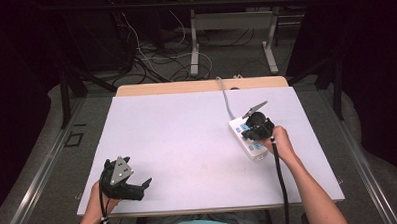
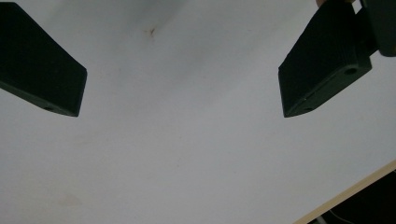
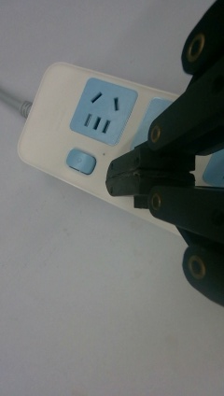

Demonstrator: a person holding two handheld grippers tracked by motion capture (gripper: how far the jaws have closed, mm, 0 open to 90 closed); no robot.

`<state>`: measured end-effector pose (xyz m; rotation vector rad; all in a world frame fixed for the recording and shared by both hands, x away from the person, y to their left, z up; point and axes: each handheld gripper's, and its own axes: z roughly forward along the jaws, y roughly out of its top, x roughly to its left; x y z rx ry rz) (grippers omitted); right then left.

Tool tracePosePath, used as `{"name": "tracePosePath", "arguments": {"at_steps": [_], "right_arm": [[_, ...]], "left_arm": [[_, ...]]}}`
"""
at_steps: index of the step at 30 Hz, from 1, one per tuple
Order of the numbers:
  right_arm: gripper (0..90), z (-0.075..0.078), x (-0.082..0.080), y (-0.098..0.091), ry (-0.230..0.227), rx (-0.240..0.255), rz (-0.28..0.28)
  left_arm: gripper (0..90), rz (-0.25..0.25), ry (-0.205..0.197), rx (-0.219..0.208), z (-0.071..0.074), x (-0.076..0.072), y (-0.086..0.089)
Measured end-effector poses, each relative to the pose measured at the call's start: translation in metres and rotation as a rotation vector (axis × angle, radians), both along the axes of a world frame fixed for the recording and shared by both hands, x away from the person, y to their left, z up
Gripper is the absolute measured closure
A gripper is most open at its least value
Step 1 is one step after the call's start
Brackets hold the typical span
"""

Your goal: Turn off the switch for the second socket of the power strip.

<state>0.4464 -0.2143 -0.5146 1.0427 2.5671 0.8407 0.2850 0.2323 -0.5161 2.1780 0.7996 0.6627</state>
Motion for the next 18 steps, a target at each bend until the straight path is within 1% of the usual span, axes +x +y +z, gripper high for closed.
{"name": "tracePosePath", "arguments": {"at_steps": [1, 3, 4, 8, 12, 15, 18], "right_arm": [[90.0, 0.002, -0.0016, -0.0001, 0.027, -0.015, -0.016], [90.0, 0.0018, -0.0019, 0.0005, 0.028, -0.015, -0.024], [90.0, 0.0019, -0.0017, 0.0002, 0.025, -0.015, -0.019], [90.0, 0.0019, -0.0018, 0.0002, 0.025, -0.016, -0.018], [90.0, 0.0019, -0.0017, 0.0002, 0.025, -0.016, -0.018], [90.0, 0.0018, -0.0017, 0.0003, 0.024, -0.016, -0.018], [90.0, 0.002, -0.0018, 0.0003, 0.024, -0.017, -0.017]], "left_arm": [[1.1, -0.002, -0.003, 0.004, 0.0002, 0.0002, 0.0001], [1.1, -0.006, -0.001, 0.008, 0.0004, 0.0001, 0.0002], [1.1, -0.006, -0.003, 0.012, 0.0006, 0.0002, 0.0003], [1.1, -0.002, -0.001, 0.002, 0.0001, 0.0001, 0.0], [1.1, -0.005, -0.002, 0.012, 0.0006, 0.0, 0.0005], [1.1, -0.002, -0.007, 0.006, 0.0002, 0.0, 0.0004], [1.1, -0.001, -0.003, 0.009, 0.0008, -0.0004, 0.0005]]}}
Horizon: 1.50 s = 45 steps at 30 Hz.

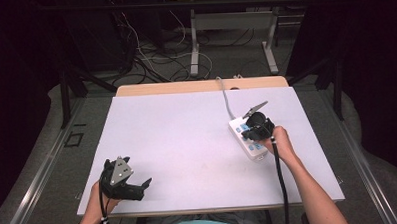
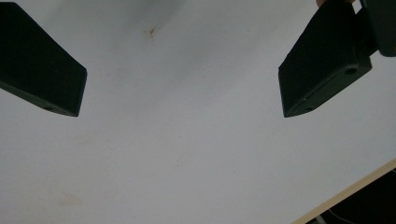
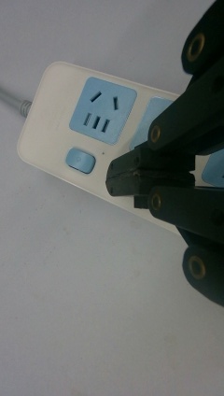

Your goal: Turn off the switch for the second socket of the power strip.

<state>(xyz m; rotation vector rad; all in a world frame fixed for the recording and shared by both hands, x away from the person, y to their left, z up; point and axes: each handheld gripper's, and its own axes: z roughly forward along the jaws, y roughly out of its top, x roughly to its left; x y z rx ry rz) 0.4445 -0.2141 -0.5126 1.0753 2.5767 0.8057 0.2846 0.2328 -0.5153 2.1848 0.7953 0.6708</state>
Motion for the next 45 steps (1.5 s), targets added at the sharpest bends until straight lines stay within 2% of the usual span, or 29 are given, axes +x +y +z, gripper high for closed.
{"name": "tracePosePath", "arguments": {"at_steps": [12, 13, 14, 15, 16, 17, 18, 19, 21, 22, 23, 25, 26, 27, 28, 29, 32, 33, 36, 38, 39, 45], "right_arm": [[90.0, 0.0, 0.0, -0.001, 0.0, 0.006, 0.003], [90.0, 0.0, 0.0, -0.001, -0.017, 0.017, 0.001], [90.0, 0.001, 0.0, -0.001, -0.012, 0.009, 0.0], [88.3, 0.0, 0.0, -0.002, -0.037, 0.038, 0.003], [86.3, 0.001, -0.001, -0.003, -0.048, 0.055, 0.008], [81.8, 0.004, -0.002, -0.003, -0.03, 0.038, 0.005], [75.5, 0.003, -0.002, -0.004, -0.045, 0.052, 0.007], [68.5, 0.006, -0.003, -0.004, -0.023, 0.037, 0.003], [53.0, 0.007, -0.004, -0.004, -0.018, 0.044, -0.013], [46.6, 0.007, -0.004, -0.005, -0.025, 0.061, -0.008], [39.2, 0.008, -0.004, -0.006, -0.023, 0.056, -0.004], [31.6, 0.01, -0.006, -0.008, -0.011, 0.078, -0.007], [21.8, 0.011, -0.006, -0.009, -0.028, 0.078, -0.014], [17.7, 0.012, -0.006, -0.01, -0.026, 0.087, -0.009], [14.9, 0.012, -0.007, -0.01, -0.019, 0.095, -0.014], [11.8, 0.013, -0.007, -0.011, -0.034, 0.098, -0.009], [1.4, 0.014, -0.007, -0.012, -0.039, 0.106, -0.012], [0.0, 0.014, -0.007, -0.012, -0.034, 0.11, -0.013], [0.0, 0.016, -0.008, -0.013, -0.06, 0.133, -0.008], [0.0, 0.017, -0.009, -0.014, -0.052, 0.146, -0.006], [0.0, 0.017, -0.009, -0.014, -0.066, 0.15, -0.006], [0.0, 0.022, -0.015, -0.014, -0.1, 0.145, 0.014]], "left_arm": [[1.1, 0.003, -0.001, -0.011, -0.001, 0.0, 0.0], [1.1, 0.003, -0.001, -0.011, -0.001, 0.0, 0.0], [1.1, 0.003, -0.001, -0.011, -0.001, 0.0, 0.0], [1.1, 0.003, -0.001, -0.01, -0.001, 0.0, 0.0], [1.1, 0.0, 0.0, -0.008, -0.001, 0.0, 0.0], [1.1, 0.001, -0.002, -0.009, -0.001, 0.0, 0.0], [1.1, -0.004, 0.0, -0.001, 0.0, 0.0, 0.0], [1.1, -0.005, 0.001, 0.0, 0.0, 0.0, 0.0], [1.1, 0.001, 0.001, -0.008, -0.001, 0.0, -0.001], [1.1, 0.002, 0.0, -0.009, -0.001, 0.0, -0.001], [1.1, 0.002, -0.001, -0.008, 0.0, 0.0, -0.001], [1.1, -0.003, 0.0, 0.0, 0.0, 0.0, 0.0], [1.1, -0.005, 0.002, 0.002, 0.0, 0.0, 0.0], [1.1, 0.002, 0.003, -0.011, -0.001, 0.0, -0.001], [1.1, 0.003, 0.003, -0.008, -0.001, 0.0, -0.001], [1.1, 0.002, 0.001, -0.006, 0.0, -0.001, -0.001], [1.1, 0.0, 0.002, -0.002, 0.0, -0.001, 0.0], [1.1, 0.002, 0.004, -0.006, 0.0, -0.001, 0.0], [1.1, 0.005, 0.002, -0.01, -0.001, -0.001, 0.0], [1.1, 0.004, 0.005, -0.01, -0.001, -0.001, 0.0], [1.1, 0.004, 0.006, -0.01, -0.001, -0.001, 0.0], [1.1, 0.002, 0.003, -0.006, -0.001, 0.0, 0.0]]}}
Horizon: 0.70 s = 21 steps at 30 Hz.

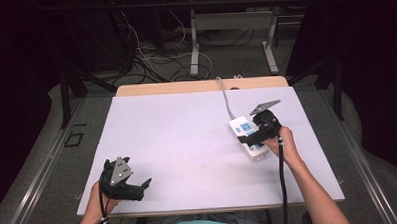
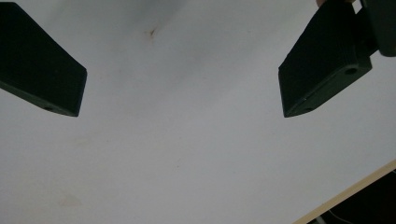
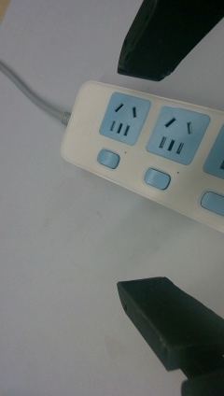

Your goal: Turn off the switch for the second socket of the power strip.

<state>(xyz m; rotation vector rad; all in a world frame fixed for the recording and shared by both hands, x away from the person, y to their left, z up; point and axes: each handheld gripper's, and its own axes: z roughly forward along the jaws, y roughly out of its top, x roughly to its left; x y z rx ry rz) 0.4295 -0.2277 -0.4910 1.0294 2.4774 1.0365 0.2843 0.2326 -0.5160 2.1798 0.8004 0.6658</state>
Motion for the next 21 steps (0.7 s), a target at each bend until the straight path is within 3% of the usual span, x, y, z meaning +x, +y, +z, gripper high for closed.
{"name": "tracePosePath", "arguments": {"at_steps": [3, 4, 9, 21], "right_arm": [[0.0, 0.003, -0.004, 0.0, 0.02, -0.012, 0.003], [0.0, 0.002, -0.005, 0.001, -0.001, 0.002, 0.002], [0.0, 0.005, -0.01, 0.001, -0.016, 0.003, 0.001], [0.0, 0.007, -0.024, -0.006, -0.023, -0.008, -0.001]], "left_arm": [[1.1, -0.002, -0.002, 0.001, 0.0, 0.0, 0.0], [1.1, -0.002, -0.001, 0.0, 0.0, 0.0, 0.0], [1.1, -0.004, 0.0, 0.005, 0.0, 0.0, 0.0], [1.1, 0.0, -0.002, 0.003, 0.0, 0.001, 0.0]]}}
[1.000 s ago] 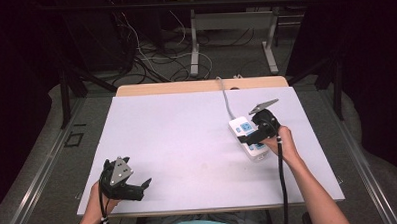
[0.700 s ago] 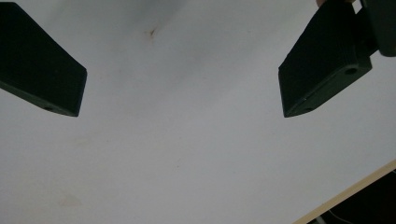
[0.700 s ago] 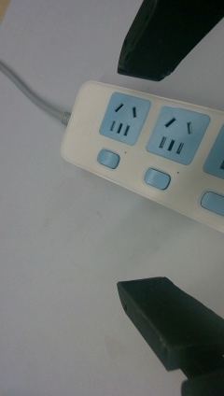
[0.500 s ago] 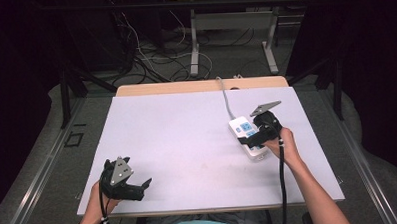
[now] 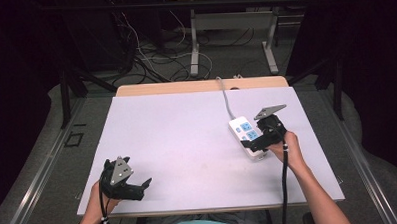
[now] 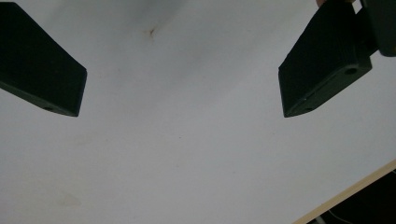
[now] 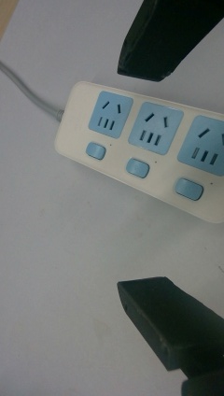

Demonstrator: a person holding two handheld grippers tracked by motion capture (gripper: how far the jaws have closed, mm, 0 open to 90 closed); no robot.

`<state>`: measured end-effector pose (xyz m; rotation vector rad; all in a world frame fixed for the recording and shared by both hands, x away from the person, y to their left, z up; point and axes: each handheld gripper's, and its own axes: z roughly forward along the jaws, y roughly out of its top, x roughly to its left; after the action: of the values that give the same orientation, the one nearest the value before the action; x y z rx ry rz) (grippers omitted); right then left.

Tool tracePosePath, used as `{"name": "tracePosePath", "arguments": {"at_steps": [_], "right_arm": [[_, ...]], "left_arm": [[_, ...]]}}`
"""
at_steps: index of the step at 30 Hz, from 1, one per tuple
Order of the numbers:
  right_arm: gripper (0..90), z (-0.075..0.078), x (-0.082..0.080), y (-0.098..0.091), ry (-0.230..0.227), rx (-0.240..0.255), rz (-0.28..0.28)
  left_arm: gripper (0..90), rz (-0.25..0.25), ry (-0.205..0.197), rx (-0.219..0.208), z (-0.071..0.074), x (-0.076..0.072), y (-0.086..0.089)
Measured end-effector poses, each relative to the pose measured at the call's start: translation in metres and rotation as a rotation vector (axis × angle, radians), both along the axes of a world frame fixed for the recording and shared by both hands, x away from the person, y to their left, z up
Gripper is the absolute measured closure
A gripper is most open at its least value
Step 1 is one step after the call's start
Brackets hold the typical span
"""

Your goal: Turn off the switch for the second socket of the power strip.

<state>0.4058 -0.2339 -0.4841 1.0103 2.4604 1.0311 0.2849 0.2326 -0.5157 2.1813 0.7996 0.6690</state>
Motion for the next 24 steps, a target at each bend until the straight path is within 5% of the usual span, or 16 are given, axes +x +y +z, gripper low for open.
{"name": "tracePosePath", "arguments": {"at_steps": [24], "right_arm": [[0.0, -0.005, -0.037, -0.023, -0.005, 0.003, -0.02]], "left_arm": [[1.1, -0.005, 0.002, 0.002, 0.0, 0.0, 0.0]]}}
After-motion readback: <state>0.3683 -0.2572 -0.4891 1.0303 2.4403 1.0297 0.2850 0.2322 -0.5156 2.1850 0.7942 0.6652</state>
